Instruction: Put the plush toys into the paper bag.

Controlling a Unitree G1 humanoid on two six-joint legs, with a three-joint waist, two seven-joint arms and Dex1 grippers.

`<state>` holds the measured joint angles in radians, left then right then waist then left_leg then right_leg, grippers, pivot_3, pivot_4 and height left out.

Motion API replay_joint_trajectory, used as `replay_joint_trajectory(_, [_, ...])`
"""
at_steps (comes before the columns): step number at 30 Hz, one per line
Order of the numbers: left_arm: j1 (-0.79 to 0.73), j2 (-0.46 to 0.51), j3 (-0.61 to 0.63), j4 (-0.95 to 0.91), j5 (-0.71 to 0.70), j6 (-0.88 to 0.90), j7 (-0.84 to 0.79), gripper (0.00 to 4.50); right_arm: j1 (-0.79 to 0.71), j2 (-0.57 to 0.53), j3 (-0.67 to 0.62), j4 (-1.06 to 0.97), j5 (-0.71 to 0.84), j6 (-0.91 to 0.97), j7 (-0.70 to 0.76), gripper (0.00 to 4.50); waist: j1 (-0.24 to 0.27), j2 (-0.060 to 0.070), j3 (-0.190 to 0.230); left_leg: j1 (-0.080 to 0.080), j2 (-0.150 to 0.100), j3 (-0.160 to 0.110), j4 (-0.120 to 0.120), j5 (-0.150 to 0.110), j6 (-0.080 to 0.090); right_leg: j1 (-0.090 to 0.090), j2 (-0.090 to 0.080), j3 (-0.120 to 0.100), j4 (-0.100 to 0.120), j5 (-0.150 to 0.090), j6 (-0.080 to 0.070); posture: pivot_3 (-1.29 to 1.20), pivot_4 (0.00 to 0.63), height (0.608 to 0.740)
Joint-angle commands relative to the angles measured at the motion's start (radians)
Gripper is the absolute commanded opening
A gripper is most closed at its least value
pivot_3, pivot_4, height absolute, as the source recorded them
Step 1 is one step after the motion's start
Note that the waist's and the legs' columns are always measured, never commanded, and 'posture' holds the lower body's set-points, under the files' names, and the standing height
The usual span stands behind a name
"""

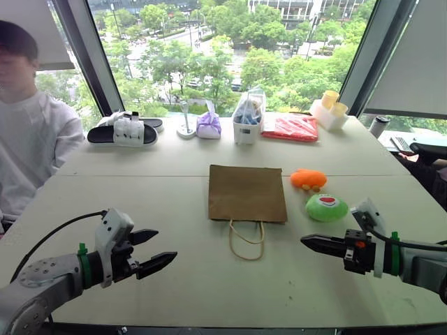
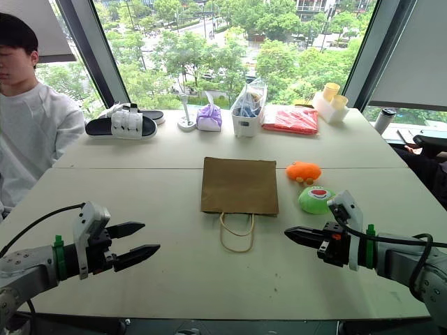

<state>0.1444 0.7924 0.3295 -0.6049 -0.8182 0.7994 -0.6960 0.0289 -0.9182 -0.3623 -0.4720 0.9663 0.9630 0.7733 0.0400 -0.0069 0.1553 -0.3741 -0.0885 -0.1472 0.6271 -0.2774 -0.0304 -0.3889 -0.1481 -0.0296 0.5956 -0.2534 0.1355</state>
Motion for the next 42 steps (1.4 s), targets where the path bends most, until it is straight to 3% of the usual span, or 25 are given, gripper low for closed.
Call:
replay_joint_trajectory(1, [-0.011,-0.005,0.015,-0.017,-0.008,-0.012,0.007,4.5,-0.015,0.008,-0.013,-0.023,0.018,-0.005,-0.002,0.07,0.0,0.0,0.0,0.0,0.0,0.0,0.0,0.0,0.0,0.0,0.0,0.0,0.0,0.0,0.0,0.0,0.15,0.74])
replay_joint_trajectory(10, [-0.047,0.008,0.027,0.001,-0.012,-0.018,0.002,4.5,-0.03,0.024,0.003,-0.021,0.002,-0.011,-0.032,0.07,0.0,0.0,0.0,0.0,0.0,0.0,0.0,0.0,0.0,0.0,0.0,0.0,0.0,0.0,0.0,0.0,0.15,0.74])
replay_joint_trajectory(14, [-0.163,0.088,-0.026,0.083,0.094,-0.104,-0.081,4.5,-0.031,0.044,0.012,-0.026,0.019,0.002,-0.044,0.07,0.001,0.0,0.0,0.0,0.0,0.0,0.0,0.0,0.0,0.0,0.001,0.0,0.0,0.0,0.0,0.0,0.15,0.74])
replay_joint_trajectory(16, [-0.284,0.099,-0.123,0.162,0.17,-0.189,-0.149,4.5,-0.047,0.049,0.042,-0.038,0.023,0.013,-0.05,0.07,0.005,0.0,0.0,0.0,0.0,0.0,0.0,0.0,0.0,0.0,0.001,0.0,0.0,0.0,0.0,0.0,0.15,0.74])
replay_joint_trajectory(19, [-0.45,0.042,-0.306,0.301,0.298,-0.329,-0.247,4.5,-0.048,0.061,0.084,-0.075,0.017,0.018,-0.067,0.07,0.004,-0.001,0.0,0.001,0.0,0.001,0.001,0.0,0.0,0.002,0.0,0.0,-0.001,0.0,0.0,0.0,0.15,0.74])
replay_joint_trajectory(24, [-0.652,-0.043,-0.598,0.573,0.602,-0.722,-0.44,4.5,-0.017,0.104,0.08,-0.132,0.013,0.006,-0.129,0.07,-0.002,-0.002,0.0,0.0,-0.001,0.004,0.001,0.0,0.001,-0.001,0.0,0.0,-0.001,0.002,0.003,0.0,0.15,0.74])
replay_joint_trajectory(31, [-0.849,-0.273,-0.729,0.933,0.76,-1.066,-0.496,4.5,0.097,0.16,0.006,-0.214,0.025,-0.015,-0.217,0.07,0.001,-0.004,0.001,0.0,-0.001,0.003,0.002,-0.001,0.002,0.0,-0.001,0.0,-0.001,0.004,0.007,0.0,0.15,0.74])
replay_joint_trajectory(35, [-0.92,-0.411,-0.74,1.096,0.765,-1.152,-0.506,4.5,0.137,0.181,0.006,-0.264,0.025,-0.025,-0.263,0.07,-0.002,-0.004,0.001,0.0,-0.001,0.004,0.003,-0.001,0.002,0.001,0.0,0.0,0.0,0.006,0.01,0.0,0.15,0.74])
replay_joint_trajectory(38, [-0.954,-0.454,-0.744,1.178,0.778,-1.219,-0.545,3.76,0.166,0.199,-0.004,-0.291,0.035,-0.032,-0.293,0.0,-0.003,-0.005,0.001,0.0,-0.001,0.004,0.003,-0.001,0.002,0.001,0.0,0.0,0.0,0.006,0.011,0.0,0.15,0.74])
replay_joint_trajectory(42, [-0.977,-0.491,-0.73,1.238,0.774,-1.237,-0.565,1.91,0.159,0.215,0.019,-0.296,0.035,-0.042,-0.325,0.0,-0.003,-0.005,0.001,0.001,-0.001,0.004,0.004,-0.001,0.002,0.001,0.0,0.0,0.001,0.007,0.011,0.0,0.15,0.74])
